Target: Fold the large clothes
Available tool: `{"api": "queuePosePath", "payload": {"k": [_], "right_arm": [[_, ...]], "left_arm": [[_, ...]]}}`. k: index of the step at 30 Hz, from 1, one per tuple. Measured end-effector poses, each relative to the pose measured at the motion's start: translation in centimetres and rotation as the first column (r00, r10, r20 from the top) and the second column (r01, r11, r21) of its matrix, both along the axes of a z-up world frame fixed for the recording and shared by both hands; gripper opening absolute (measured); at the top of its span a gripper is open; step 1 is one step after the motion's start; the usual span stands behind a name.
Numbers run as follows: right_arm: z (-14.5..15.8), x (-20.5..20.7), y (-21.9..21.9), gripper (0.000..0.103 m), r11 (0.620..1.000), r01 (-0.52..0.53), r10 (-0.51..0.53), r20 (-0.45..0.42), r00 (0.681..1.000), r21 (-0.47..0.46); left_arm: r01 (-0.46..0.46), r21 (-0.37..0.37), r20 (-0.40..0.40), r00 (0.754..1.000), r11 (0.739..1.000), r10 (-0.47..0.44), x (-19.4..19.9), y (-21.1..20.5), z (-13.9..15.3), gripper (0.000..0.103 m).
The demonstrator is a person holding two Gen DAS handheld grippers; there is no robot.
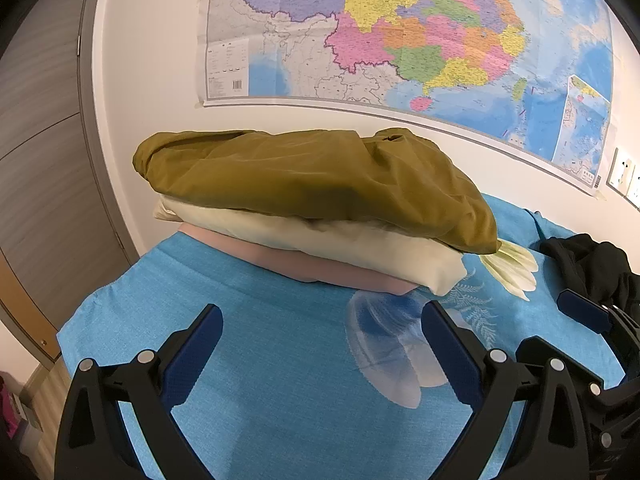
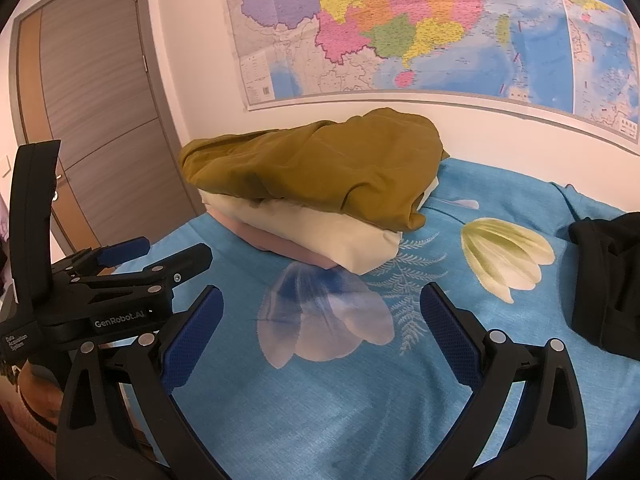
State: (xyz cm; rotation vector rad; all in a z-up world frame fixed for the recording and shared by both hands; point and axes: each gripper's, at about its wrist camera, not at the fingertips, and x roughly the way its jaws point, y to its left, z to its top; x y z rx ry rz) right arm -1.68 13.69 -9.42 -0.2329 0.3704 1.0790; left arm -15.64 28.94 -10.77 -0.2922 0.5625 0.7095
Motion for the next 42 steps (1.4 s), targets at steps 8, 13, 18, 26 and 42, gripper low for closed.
{"api": "queuePosePath", "payload": {"k": [8, 13, 18, 26, 42], "right_arm": [[-0.01, -0.02, 0.04, 0.097, 1.000, 0.003, -0.003, -0.004, 1.000, 0.001], [-0.12, -0.08, 0.05, 0.097, 1.000, 0.002, -0.002, 0.001, 1.000, 0.000], [-0.20, -0.15, -0.06, 0.097, 1.000, -0.001, 0.001, -0.002, 1.000, 0.001], [-0.25, -0.26, -0.10, 0.097, 1.000, 0.000, 0.000, -0.002, 1.000, 0.000], [-0.28, -0.35, -0.15, 0.097, 1.000, 0.000, 0.000, -0.002, 1.000, 0.001]], "left_arm": [[0.000, 0.004, -0.002, 1.000, 1.000, 0.000, -0.09, -0.06, 0.02, 0.096], [0.001, 0.007, -0.004, 1.000, 1.000, -0.001, -0.13, -0.07, 0.00, 0.096], [0.001, 0.010, -0.006, 1.000, 1.000, -0.001, -0.37, -0.25, 0.04, 0.096], [-0.002, 0.017, -0.008, 1.000, 1.000, 0.002, -0.43, -0.42, 0.03, 0.096], [-0.004, 0.016, -0.007, 1.000, 1.000, 0.004, -0.80, -0.93, -0.27, 0.096]]}}
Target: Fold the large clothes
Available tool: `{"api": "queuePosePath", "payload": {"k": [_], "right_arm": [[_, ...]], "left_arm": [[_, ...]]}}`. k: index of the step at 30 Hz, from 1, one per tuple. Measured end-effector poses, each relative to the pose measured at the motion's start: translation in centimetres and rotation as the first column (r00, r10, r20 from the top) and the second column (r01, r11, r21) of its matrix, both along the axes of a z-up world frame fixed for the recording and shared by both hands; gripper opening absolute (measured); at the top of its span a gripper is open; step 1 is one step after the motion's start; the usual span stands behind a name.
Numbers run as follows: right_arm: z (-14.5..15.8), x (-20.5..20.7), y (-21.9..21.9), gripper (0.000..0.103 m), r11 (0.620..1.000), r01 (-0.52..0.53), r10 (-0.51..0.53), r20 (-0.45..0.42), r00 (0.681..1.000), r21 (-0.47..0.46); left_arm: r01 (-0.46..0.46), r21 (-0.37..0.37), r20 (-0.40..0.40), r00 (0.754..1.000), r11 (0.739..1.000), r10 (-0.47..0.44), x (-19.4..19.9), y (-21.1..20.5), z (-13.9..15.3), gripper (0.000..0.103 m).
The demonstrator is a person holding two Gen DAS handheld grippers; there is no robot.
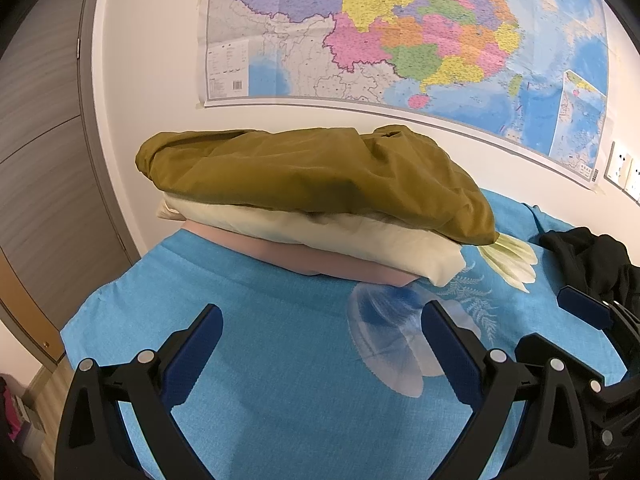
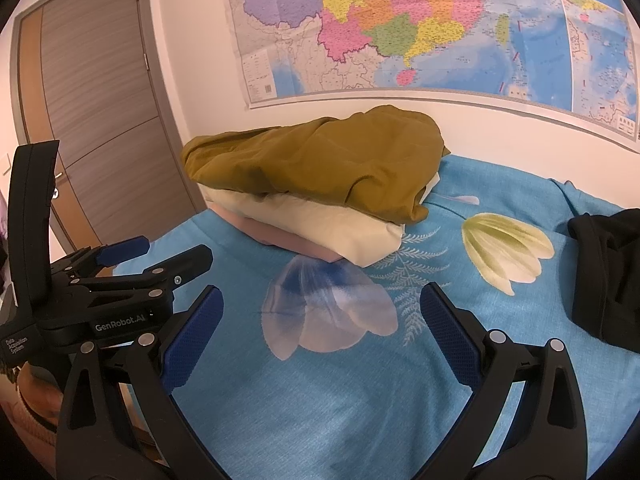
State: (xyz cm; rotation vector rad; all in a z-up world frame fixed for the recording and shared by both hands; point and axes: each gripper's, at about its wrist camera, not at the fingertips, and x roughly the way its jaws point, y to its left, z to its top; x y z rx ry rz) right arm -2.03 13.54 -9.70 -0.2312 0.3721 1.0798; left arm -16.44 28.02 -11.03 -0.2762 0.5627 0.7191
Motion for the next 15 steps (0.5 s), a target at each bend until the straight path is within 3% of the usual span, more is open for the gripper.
{"api": "queuePosePath", "payload": {"k": [15], "right_arm": [[-0.12, -0.17, -0.10, 0.097, 1.000, 0.002, -0.002, -0.002, 1.000, 0.000]], "left_arm": [[-0.008, -0.007, -0.005, 1.000, 1.000, 0.008, -0.16, -0.18, -0.14, 0.096]]}}
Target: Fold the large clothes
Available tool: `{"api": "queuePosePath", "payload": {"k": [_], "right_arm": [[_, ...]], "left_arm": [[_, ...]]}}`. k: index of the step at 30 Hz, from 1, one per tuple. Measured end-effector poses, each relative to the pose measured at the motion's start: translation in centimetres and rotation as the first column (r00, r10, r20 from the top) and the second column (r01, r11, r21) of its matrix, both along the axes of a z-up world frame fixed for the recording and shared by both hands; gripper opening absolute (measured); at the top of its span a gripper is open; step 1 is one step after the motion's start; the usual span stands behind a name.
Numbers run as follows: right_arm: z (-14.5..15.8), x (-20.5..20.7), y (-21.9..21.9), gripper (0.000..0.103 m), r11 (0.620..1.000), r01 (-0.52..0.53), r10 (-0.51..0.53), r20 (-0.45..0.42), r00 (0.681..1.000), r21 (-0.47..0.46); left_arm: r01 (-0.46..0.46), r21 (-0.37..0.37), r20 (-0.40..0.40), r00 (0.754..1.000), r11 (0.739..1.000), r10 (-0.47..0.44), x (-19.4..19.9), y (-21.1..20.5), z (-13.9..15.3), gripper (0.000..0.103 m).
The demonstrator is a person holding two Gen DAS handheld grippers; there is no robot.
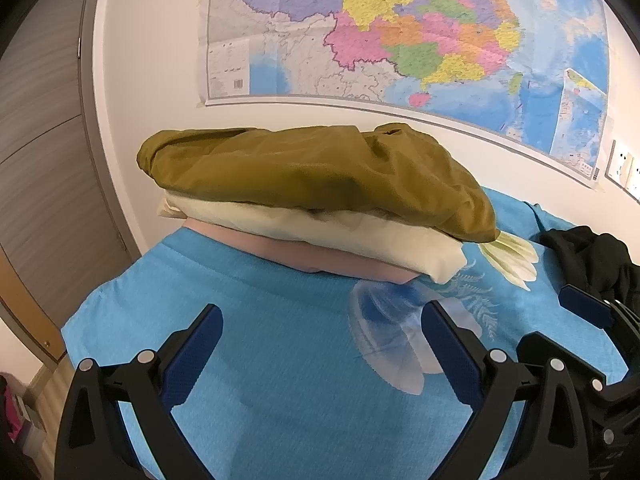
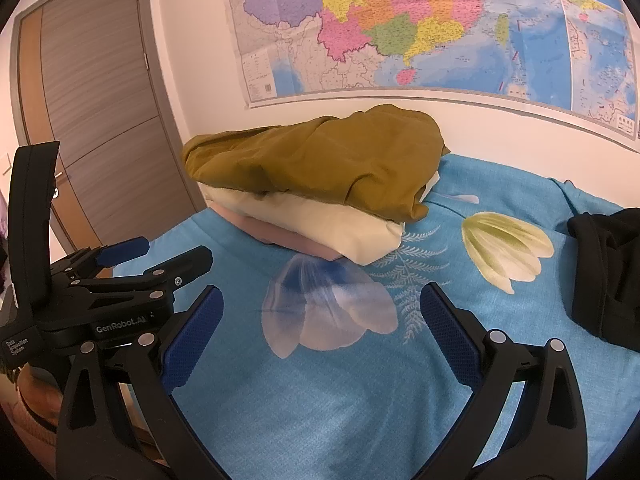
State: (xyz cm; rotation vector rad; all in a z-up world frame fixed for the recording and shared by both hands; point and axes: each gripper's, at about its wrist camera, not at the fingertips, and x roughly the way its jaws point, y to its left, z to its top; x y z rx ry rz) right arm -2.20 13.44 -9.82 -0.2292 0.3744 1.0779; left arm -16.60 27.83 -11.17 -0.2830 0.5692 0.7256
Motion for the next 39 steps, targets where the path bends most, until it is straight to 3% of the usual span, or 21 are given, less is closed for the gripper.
{"api": "queuePosePath", "payload": {"k": [17, 29, 39], "right_arm": [[-0.2, -0.1, -0.4, 0.097, 1.000, -0.010, 0.010, -0.004, 1.000, 0.000], [-0.7, 0.6, -1.0, 0.097, 0.999, 0.026, -0.027, -0.033, 0.999, -0.020], [-0.6, 1.2, -2.0, 0.097, 0.998, 0.063, -0.064, -0.044, 0.997, -0.013]], "left_arm": [[0.008, 0.026, 0.005, 1.000, 1.000, -0.008, 0.2, 0.0, -0.3, 0.096], [0.052, -0.073, -0.012, 0.999, 0.996, -0.053, 1.1, 0.1, -1.4, 0.096], [0.097, -0.018, -0.023, 0.995, 0.995, -0.097, 2.0, -1.5, -1.2, 0.096]]}}
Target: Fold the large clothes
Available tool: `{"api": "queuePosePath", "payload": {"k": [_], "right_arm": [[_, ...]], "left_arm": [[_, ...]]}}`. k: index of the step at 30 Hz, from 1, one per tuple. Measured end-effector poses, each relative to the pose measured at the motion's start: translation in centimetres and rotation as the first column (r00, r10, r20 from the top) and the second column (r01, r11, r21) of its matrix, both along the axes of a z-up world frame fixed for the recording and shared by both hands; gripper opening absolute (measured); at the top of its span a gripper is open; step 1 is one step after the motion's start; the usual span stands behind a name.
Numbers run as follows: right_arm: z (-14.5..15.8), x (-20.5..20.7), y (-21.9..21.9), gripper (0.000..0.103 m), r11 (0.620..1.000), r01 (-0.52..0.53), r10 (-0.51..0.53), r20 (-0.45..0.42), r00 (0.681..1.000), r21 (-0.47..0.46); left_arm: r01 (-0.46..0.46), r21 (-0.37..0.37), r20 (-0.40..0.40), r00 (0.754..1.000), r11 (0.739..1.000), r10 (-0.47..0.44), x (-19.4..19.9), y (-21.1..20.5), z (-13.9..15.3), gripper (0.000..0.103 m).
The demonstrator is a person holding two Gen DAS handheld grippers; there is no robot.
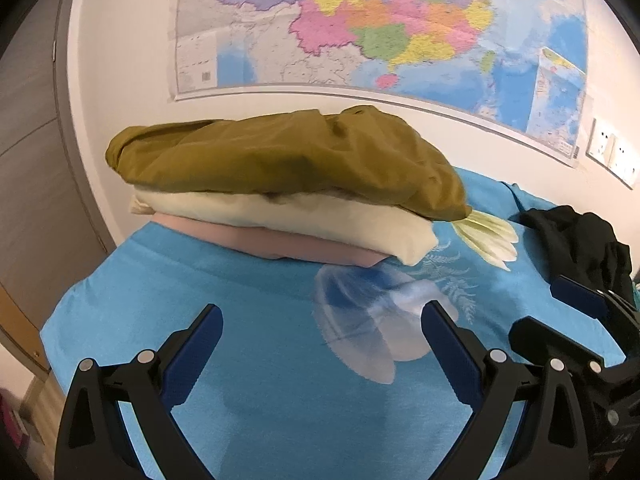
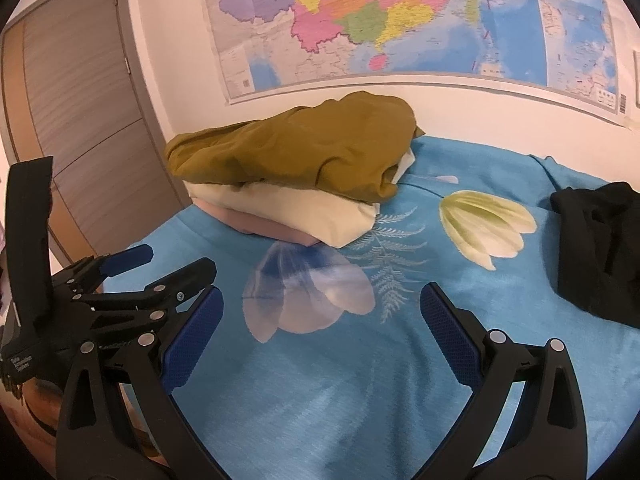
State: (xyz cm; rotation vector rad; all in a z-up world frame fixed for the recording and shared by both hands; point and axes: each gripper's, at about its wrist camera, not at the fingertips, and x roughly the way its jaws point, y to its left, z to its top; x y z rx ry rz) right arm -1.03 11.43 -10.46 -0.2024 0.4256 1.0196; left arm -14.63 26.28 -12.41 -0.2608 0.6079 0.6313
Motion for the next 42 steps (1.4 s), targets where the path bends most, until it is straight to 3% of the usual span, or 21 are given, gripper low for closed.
{"api": "queuePosePath", "payload": {"k": [8, 11, 15, 19, 25, 30, 33, 37, 40, 42], "right_arm": [[-0.1, 0.3, -0.9, 0.097, 1.000, 0.012, -0.011, -0.006, 1.000, 0.011], [-0.1, 0.4, -1.3, 0.097, 1.000, 0.015, -0.015, -0.011, 1.000, 0.015], [-0.1, 0.5, -1.7, 0.097, 0.999, 0.024, -0.024, -0.015, 1.000, 0.022], [-0.1, 0.6, -2.3, 0.097, 0.999, 0.036, -0.035, -0.021, 0.999, 0.030], [0.4, 0.6, -3.7, 0.097, 0.997, 0.061, -0.061, -0.008, 0.998, 0.039], [0.4, 1.0, -5.3, 0.097, 0.996, 0.071, -0.069, -0.038, 0.997, 0.056], [0.2, 1.3, -6.2, 0.097, 0.993, 0.103, -0.100, -0.043, 0.994, 0.057], [-0.2, 1.8, -7.7, 0.097, 0.990, 0.128, -0.123, -0.068, 0.990, 0.066], [-0.5, 2.2, -8.7, 0.097, 0.985, 0.158, -0.150, -0.099, 0.984, 0.072], [-0.7, 2.5, -9.3, 0.097, 0.982, 0.176, -0.167, -0.121, 0.978, 0.068]], "left_arm": [[0.015, -0.016, -0.014, 1.000, 1.000, -0.015, 0.6, -0.2, -0.3, 0.096], [0.016, 0.013, 0.000, 1.000, 1.000, -0.016, 0.5, -0.6, -0.1, 0.096], [0.036, 0.011, 0.002, 0.999, 0.999, -0.036, 0.8, -1.1, -0.1, 0.086], [0.050, 0.018, -0.001, 0.999, 0.999, -0.050, 1.1, -1.5, -0.1, 0.096], [0.121, -0.019, 0.022, 0.992, 0.992, -0.121, 1.6, -2.1, 0.1, 0.096], [0.230, -0.071, 0.040, 0.973, 0.971, -0.227, 2.2, -3.1, -0.2, 0.096], [0.259, -0.036, -0.003, 0.966, 0.965, -0.259, 3.0, -4.3, -0.4, 0.096], [0.278, -0.130, 0.017, 0.960, 0.952, -0.278, 3.7, -4.7, -1.0, 0.096], [0.275, -0.116, -0.070, 0.956, 0.954, -0.284, 4.8, -5.5, -1.5, 0.096], [0.276, -0.069, -0.129, 0.951, 0.959, -0.283, 5.6, -6.7, -1.7, 0.096]]}}
